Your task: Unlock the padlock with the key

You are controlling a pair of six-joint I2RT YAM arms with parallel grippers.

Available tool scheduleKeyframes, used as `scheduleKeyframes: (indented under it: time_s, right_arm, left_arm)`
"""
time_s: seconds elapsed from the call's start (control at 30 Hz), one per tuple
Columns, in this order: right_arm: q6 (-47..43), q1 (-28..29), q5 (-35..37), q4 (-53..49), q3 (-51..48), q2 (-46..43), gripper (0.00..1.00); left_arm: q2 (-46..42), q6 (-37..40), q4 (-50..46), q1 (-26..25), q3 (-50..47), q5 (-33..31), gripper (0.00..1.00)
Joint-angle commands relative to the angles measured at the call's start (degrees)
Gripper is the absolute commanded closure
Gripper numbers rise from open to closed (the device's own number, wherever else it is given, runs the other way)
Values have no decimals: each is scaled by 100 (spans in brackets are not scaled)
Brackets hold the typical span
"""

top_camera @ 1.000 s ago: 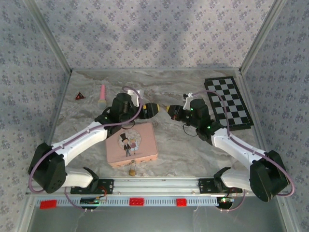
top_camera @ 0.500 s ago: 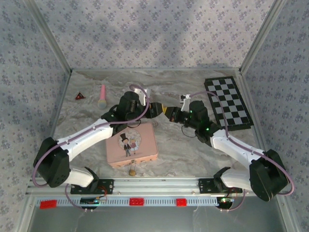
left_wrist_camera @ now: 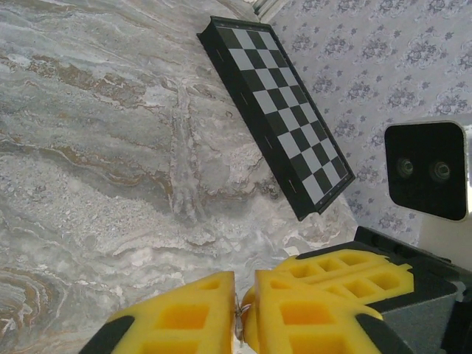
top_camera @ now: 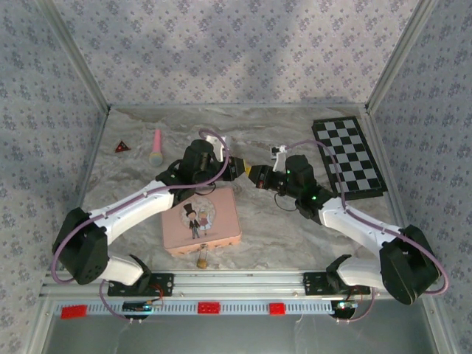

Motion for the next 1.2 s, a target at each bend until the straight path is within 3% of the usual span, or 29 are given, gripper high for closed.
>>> scheduleKeyframes:
  time_s: [0.0, 0.43, 0.77, 1.0, 1.1, 1.17]
  right_arm:
    - [-126, 39, 146, 15, 164, 16, 100]
    - [-135, 50, 196, 21, 147, -77, 100]
    - [-144, 63, 295, -98, 141, -177, 98]
    - [266, -117, 577, 139, -143, -442, 54]
    - [655, -347, 451, 1008, -620, -590, 42]
    - [908, -447, 443, 1513, -843, -612, 40]
  left_arm:
    - [31, 85, -41, -6, 266, 62, 86]
    - [16, 32, 10, -6, 229, 43, 98]
    - [-59, 15, 114, -6, 143, -73, 100]
    - [-193, -349, 614, 168, -151, -157, 100]
    - [-240, -687, 998, 363, -315, 35, 100]
    - [-227, -926, 1271, 451, -389, 230, 100]
